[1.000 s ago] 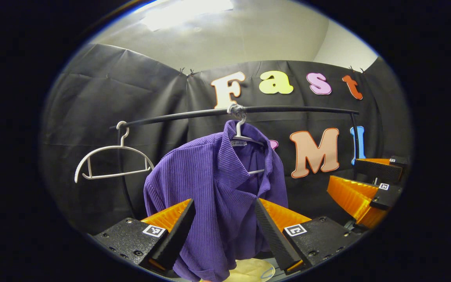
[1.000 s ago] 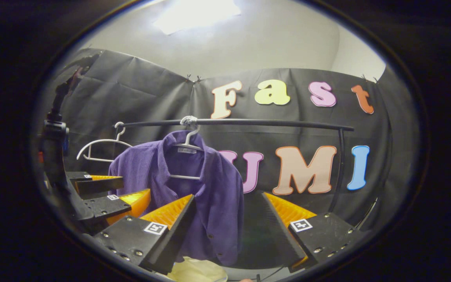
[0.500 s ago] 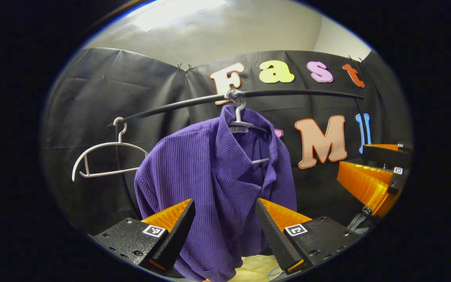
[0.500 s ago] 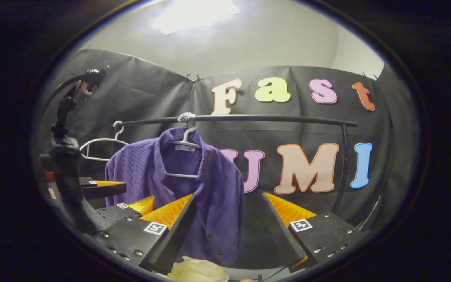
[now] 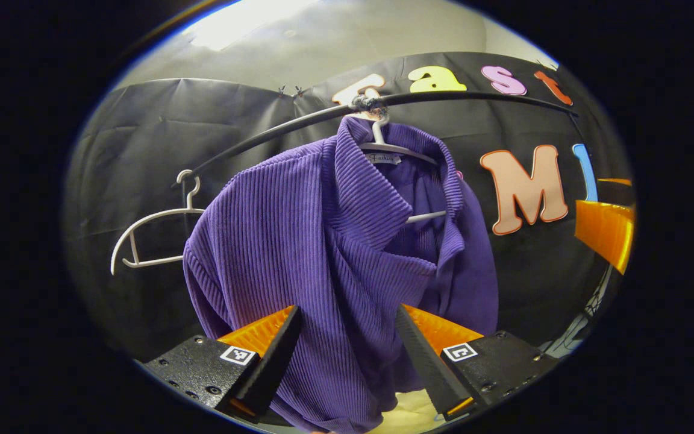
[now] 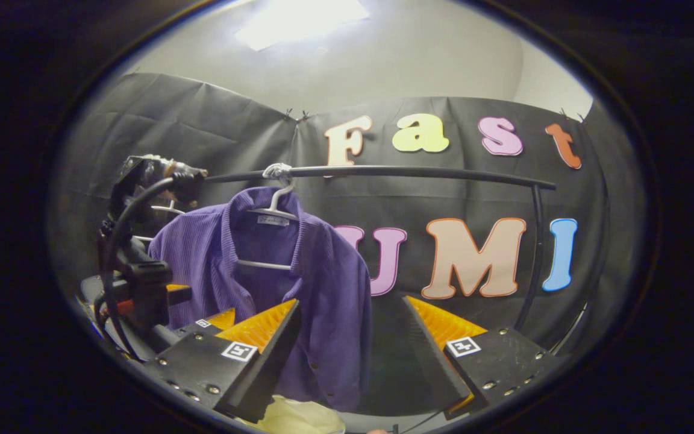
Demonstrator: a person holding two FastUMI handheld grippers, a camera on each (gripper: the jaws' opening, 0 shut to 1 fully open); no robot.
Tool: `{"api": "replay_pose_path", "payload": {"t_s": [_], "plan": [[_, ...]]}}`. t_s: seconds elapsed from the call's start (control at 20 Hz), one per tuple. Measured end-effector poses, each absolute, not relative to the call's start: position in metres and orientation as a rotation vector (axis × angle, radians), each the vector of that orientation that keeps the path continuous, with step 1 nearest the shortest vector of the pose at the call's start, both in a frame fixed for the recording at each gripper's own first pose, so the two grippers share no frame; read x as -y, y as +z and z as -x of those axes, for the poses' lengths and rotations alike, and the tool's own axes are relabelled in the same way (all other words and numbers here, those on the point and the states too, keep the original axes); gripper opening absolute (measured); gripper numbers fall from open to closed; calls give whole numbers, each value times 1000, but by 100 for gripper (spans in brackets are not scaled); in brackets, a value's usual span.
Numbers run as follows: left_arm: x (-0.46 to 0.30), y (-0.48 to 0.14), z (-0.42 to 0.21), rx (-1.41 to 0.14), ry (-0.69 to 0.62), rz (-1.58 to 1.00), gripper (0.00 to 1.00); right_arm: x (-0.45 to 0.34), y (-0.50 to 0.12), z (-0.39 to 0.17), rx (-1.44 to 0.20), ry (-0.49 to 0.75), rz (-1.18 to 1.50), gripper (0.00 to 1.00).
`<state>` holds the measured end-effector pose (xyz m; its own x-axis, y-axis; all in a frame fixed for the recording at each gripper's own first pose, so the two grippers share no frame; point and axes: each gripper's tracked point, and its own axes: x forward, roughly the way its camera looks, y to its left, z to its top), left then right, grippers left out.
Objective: Grasp the clothes on the hanger with both hands and then place them into the laundry hamper below.
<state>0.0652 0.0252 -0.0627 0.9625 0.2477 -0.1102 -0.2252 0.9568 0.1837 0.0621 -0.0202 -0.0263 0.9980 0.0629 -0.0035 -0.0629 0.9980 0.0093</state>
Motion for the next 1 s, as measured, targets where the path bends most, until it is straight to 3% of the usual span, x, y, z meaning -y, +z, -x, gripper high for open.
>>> {"api": "replay_pose_path", "payload": {"t_s": [0.2,0.25,0.65,1.0], "plan": [[-39,-63,-75,-118,291,-231,99,20,-30,-72,-2,90,-12,98],[-45,-63,-80,-112,306,-239,94,20,-31,-77,-2,99,-12,98],[-68,-59,-81,-91,343,-183,2,2,-41,-100,-17,167,-22,98],[-60,-54,-68,-138,278,-75,0,-24,-57,-120,-46,237,-21,98]]}}
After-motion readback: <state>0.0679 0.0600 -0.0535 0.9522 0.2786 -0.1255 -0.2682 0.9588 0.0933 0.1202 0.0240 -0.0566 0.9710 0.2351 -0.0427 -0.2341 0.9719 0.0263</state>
